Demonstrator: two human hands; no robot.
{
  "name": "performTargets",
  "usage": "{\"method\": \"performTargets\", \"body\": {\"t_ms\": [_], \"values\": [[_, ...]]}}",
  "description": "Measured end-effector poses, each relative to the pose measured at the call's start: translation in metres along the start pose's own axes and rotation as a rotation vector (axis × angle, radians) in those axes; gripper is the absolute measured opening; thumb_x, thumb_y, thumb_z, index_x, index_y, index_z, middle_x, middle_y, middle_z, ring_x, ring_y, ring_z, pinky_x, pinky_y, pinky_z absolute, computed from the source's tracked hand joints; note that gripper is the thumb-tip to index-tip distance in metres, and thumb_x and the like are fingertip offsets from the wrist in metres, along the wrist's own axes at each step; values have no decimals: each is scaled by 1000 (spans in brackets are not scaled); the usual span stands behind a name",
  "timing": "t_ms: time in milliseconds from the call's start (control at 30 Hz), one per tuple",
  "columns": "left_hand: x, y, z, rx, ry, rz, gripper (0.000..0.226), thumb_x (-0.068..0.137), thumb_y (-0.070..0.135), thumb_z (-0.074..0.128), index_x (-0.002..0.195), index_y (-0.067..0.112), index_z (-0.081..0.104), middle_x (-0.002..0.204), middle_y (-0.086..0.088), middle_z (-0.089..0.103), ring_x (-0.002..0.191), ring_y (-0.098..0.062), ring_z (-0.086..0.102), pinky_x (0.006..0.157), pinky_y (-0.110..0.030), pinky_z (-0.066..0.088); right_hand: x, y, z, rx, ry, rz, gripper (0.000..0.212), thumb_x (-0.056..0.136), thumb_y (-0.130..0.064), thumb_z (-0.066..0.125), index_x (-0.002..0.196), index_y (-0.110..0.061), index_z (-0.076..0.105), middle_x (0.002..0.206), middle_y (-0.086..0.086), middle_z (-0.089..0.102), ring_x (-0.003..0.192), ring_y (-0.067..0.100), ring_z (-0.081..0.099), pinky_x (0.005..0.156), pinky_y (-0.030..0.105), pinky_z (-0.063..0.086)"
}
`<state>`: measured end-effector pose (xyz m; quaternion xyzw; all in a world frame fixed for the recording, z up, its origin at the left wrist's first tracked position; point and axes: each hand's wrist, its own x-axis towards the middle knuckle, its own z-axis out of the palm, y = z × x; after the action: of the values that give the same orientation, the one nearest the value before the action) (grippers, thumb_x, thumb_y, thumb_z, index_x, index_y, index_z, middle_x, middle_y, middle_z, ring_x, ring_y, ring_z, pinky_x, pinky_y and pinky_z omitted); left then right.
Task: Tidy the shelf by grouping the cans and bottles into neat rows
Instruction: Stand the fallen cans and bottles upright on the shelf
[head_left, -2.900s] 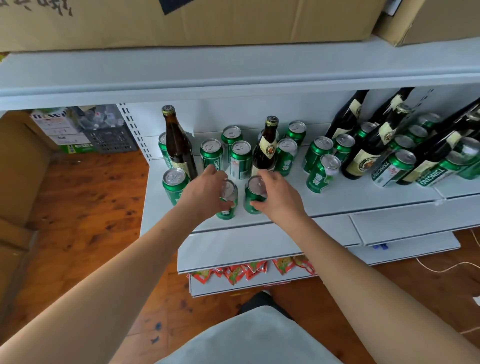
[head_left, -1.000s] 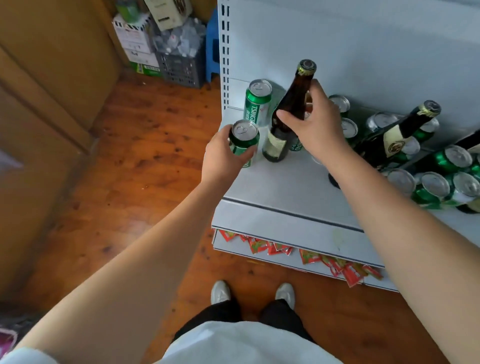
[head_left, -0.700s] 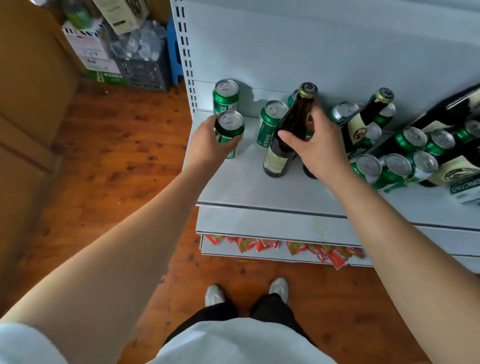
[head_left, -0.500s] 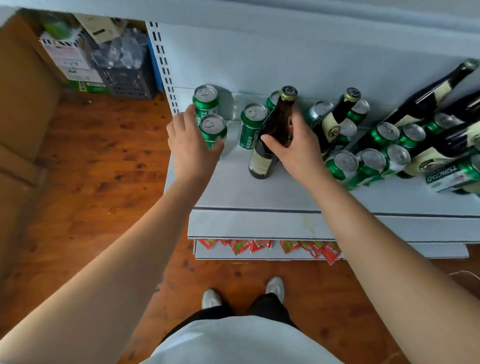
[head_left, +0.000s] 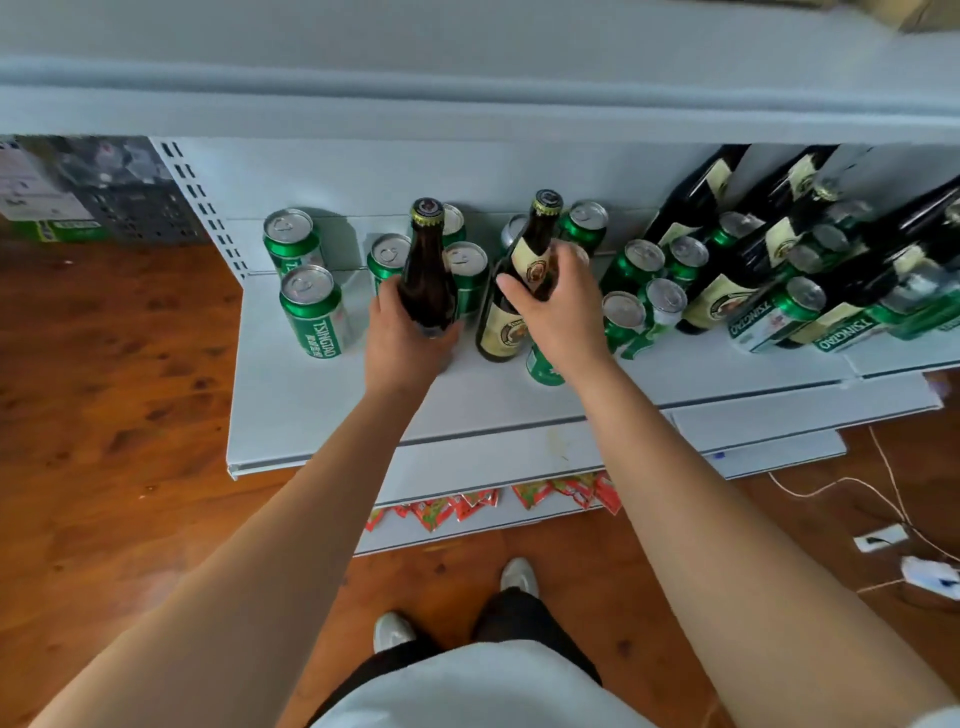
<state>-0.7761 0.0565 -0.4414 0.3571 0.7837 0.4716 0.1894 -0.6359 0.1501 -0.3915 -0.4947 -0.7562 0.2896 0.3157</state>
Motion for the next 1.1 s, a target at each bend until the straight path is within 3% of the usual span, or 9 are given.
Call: {"method": "performTargets", "body": {"t_ms": [167,333,433,533,667,733,833,967,1100], "values": [[-2,-5,4,-1,-8,-45,62,74,29,84,123,12,50,119,-5,64,106,-25,61,76,-26,41,8,7,3,-12,-83,-8,51,81,-36,76,122,-16,52,104,-11,61,93,5,53,74,13,36],[-8,2,-9,53,-34,-66,63,73,35,85,124,16,54,118,-1,68,106,-23,63,79,-28,46,1,5,1,38,-62,-51,42,77,-36,80,107,-14,61,94,-10,68,83,4,61,70,13,45],[-19,11,-28,110,-36,-22,61,70,37,87,119,19,56,108,5,67,95,-15,60,77,-28,47,-9,2,-16,103,-20,-61,39,75,-41,81,98,-14,63,86,-11,69,80,3,65,70,16,51],[-41,26,-46,150,-43,31,57,68,38,87,114,22,57,104,10,66,95,-15,61,80,-32,50,-22,-7,-53,156,-8,-21,39,73,-42,82,97,-17,64,85,-14,70,79,-3,65,67,7,46],[-67,65,-46,110,-112,87,58,65,45,87,114,29,59,107,12,70,100,-19,67,85,-45,56,-45,-1,-114,230,1,14,36,72,-42,82,95,-19,66,89,-10,74,84,1,68,78,26,56],[-78,89,-29,69,-168,110,56,65,46,87,112,32,59,102,17,70,98,-14,68,85,-40,56,-56,15,-144,189,54,43,38,71,-48,80,94,-21,67,87,-10,74,84,3,69,78,35,57],[-87,123,15,-6,-246,145,53,65,45,87,108,31,60,95,22,69,92,-9,68,81,-31,55,-69,48,-182,100,198,107,40,70,-54,77,92,-24,66,82,-13,72,81,3,68,75,36,57],[-92,153,91,23,-343,202,52,64,44,88,102,26,57,90,15,67,85,-10,65,71,-25,48,-67,104,-219,21,314,171,47,71,-53,77,104,-21,64,93,-12,73,89,5,68,80,38,57],[-96,167,163,57,-345,178,55,65,43,88,103,25,53,90,9,63,81,-12,59,66,-21,40,-40,160,-242,2,311,178,43,73,-48,78,103,-21,63,94,-10,72,91,8,69,81,40,57]]}}
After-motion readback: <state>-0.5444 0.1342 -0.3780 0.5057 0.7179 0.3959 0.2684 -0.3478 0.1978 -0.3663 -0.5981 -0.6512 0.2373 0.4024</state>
